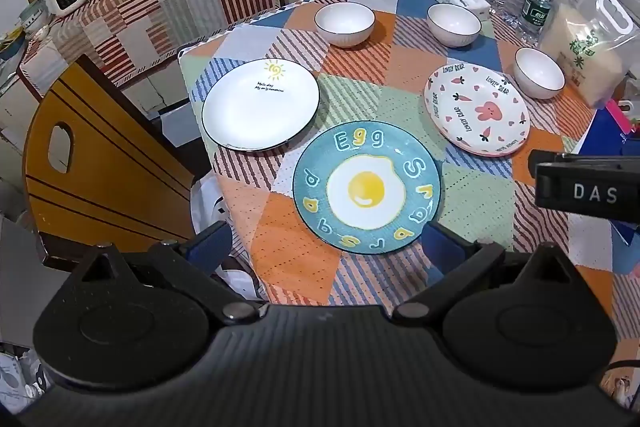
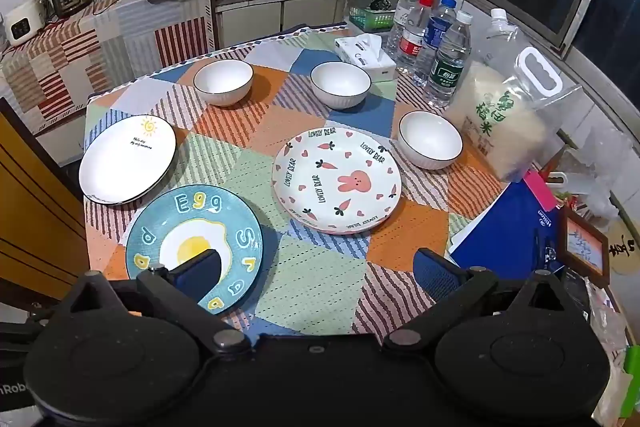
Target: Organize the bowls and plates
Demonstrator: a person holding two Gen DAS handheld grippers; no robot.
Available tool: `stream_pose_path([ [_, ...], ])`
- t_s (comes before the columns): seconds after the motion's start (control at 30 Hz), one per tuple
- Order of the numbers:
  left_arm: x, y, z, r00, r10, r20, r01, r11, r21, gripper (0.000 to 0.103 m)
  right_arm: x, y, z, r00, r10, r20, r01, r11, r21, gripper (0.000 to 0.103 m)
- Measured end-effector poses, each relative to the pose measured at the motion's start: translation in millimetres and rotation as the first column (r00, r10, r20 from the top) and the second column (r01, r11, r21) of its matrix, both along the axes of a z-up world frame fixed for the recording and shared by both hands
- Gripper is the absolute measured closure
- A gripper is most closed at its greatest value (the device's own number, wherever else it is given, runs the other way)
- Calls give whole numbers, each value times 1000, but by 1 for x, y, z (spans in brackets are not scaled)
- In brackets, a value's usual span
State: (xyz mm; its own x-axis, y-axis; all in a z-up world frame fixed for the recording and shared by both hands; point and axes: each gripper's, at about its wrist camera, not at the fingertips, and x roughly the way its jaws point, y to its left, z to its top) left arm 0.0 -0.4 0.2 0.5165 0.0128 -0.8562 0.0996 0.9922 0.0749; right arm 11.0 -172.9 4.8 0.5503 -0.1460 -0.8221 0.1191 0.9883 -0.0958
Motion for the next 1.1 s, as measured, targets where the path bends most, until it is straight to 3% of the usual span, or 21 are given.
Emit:
stream_pose_path([
  [1.1,-2,11,-5,1000,18,-12,-18,998,-57,1,-6,10,-1,999,31,-13,-32,998,-53,0],
])
